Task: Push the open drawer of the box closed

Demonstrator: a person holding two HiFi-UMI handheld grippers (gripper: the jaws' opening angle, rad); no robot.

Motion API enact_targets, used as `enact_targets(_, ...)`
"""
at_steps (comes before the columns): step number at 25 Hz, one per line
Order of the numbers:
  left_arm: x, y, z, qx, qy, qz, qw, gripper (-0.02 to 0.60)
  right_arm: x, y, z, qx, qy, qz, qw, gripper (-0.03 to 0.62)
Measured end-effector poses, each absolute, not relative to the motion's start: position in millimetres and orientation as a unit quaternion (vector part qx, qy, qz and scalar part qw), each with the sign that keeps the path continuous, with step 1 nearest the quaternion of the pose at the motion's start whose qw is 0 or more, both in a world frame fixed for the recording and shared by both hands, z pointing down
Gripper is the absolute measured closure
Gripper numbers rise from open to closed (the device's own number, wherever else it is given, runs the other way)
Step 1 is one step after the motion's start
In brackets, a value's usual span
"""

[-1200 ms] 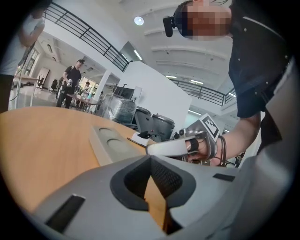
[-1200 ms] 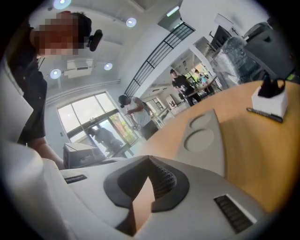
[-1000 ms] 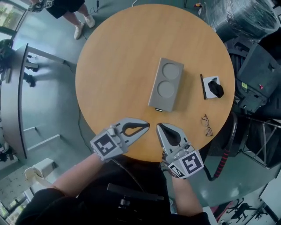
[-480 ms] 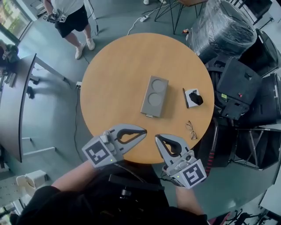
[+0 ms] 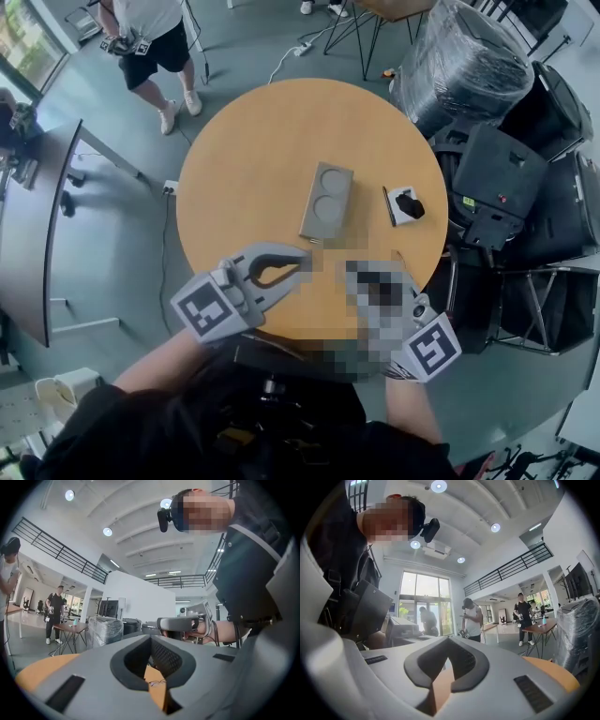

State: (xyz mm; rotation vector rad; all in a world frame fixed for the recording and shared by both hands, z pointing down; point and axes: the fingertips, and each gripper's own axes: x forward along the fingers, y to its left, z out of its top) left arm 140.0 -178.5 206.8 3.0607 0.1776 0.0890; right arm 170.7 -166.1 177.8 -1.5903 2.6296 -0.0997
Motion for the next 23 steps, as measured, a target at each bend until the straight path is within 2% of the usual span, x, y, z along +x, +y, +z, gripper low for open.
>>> enact_targets(23, 133.2, -160.1, 180.8, 0.997, 0.063, 0.020, 0.034, 0.548, 147.2, -155.3, 169.5, -0.507, 0.861, -0.038, 0.031, 0.585)
